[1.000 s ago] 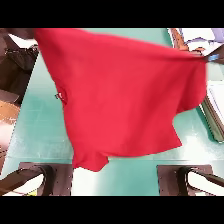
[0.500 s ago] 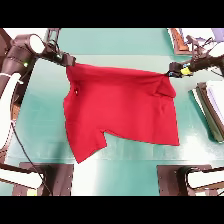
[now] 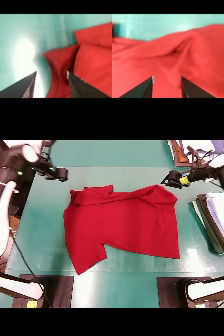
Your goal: Fold the shirts.
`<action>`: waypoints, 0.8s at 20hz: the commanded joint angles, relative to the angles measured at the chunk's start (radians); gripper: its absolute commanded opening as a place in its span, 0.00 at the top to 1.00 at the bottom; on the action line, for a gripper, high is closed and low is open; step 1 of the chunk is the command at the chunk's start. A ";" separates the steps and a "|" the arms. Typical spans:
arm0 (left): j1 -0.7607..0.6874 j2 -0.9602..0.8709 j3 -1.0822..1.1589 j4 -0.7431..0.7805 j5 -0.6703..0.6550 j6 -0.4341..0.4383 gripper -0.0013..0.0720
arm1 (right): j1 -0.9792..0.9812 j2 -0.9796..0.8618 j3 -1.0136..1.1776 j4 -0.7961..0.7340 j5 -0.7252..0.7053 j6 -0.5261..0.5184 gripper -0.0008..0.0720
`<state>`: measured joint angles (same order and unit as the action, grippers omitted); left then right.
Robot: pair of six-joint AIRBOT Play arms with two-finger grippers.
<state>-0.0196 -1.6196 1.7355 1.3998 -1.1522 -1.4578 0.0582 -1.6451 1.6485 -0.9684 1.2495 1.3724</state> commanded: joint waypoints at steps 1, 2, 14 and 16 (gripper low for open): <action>0.124 0.116 -0.102 -0.122 -0.135 0.001 0.34 | -0.048 0.122 -0.099 0.009 0.113 -0.066 0.46; 0.148 0.171 -0.185 -0.126 -0.133 0.003 0.34 | -0.060 0.172 -0.161 0.009 0.126 -0.077 0.46; 0.177 0.534 -1.117 -0.393 0.034 0.130 0.34 | -0.088 0.561 -0.628 0.008 0.165 -0.085 0.24; 0.177 0.534 -1.134 -0.412 0.066 0.132 0.34 | -0.088 0.590 -0.642 0.008 0.160 -0.084 0.24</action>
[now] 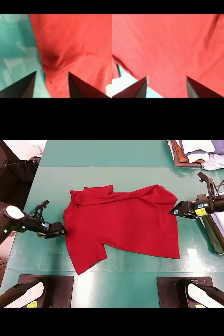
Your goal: Fold the shirts.
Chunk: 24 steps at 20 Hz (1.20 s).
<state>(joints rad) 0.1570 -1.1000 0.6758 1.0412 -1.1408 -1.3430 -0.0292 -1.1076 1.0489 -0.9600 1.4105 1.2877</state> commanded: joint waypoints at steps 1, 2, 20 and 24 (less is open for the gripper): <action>0.001 0.014 -0.077 -0.071 0.069 0.017 0.34 | -0.001 0.062 -0.044 -0.001 -0.001 0.000 0.24; 0.001 0.014 -0.079 -0.087 0.082 0.029 0.34 | -0.001 0.070 -0.044 -0.002 0.001 0.000 0.24; 0.001 0.089 -0.076 -0.095 0.080 0.069 0.95 | -0.580 0.144 -0.624 -0.135 0.082 -0.059 0.34; 0.001 0.089 -0.076 -0.095 0.083 0.069 0.95 | -0.526 0.068 -0.582 -0.135 0.054 -0.058 0.37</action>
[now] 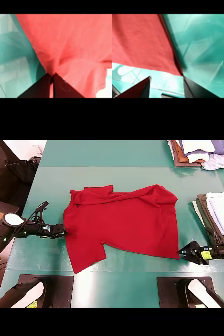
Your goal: Fold the shirts.
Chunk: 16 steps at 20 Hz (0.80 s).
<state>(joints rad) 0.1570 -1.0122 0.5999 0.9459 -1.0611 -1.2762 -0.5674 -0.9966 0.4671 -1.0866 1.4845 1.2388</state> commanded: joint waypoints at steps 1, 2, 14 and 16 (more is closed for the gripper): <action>0.001 0.002 0.000 0.000 0.003 0.003 0.95 | 0.037 -0.055 0.003 -0.010 -0.030 -0.005 0.37; 0.001 0.002 0.000 0.001 0.003 0.003 0.95 | 0.058 -0.067 0.003 -0.016 -0.042 0.008 0.37; 0.001 0.069 0.163 0.001 -0.047 -0.013 0.95 | 0.311 0.101 0.138 -0.004 -0.155 0.082 0.97; 0.001 0.144 0.311 0.005 -0.043 -0.019 0.95 | 0.332 0.172 0.293 -0.002 -0.160 0.117 0.97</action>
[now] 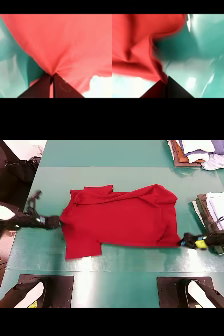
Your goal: Fold the shirts.
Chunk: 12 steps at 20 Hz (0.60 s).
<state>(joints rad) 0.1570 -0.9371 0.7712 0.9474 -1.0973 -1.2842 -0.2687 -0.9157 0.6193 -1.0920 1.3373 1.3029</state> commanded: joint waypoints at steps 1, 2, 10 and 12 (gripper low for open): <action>0.001 0.096 0.234 0.004 -0.007 -0.011 0.95 | 0.045 0.119 0.237 0.003 -0.016 0.070 0.97; 0.001 0.114 0.330 0.003 -0.012 -0.011 0.95 | 0.057 0.140 0.332 0.003 -0.026 0.079 0.97; 0.001 0.135 1.215 -0.010 -0.037 -0.029 0.95 | 0.072 0.179 1.108 -0.004 -0.051 0.094 0.96; 0.001 0.135 1.361 -0.014 -0.023 -0.062 0.95 | 0.072 0.179 1.248 -0.014 -0.046 0.094 0.96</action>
<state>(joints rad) 0.1574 -0.8040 1.8908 0.9371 -1.1313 -1.3159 -0.1997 -0.7410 1.6497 -1.0985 1.2919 1.3930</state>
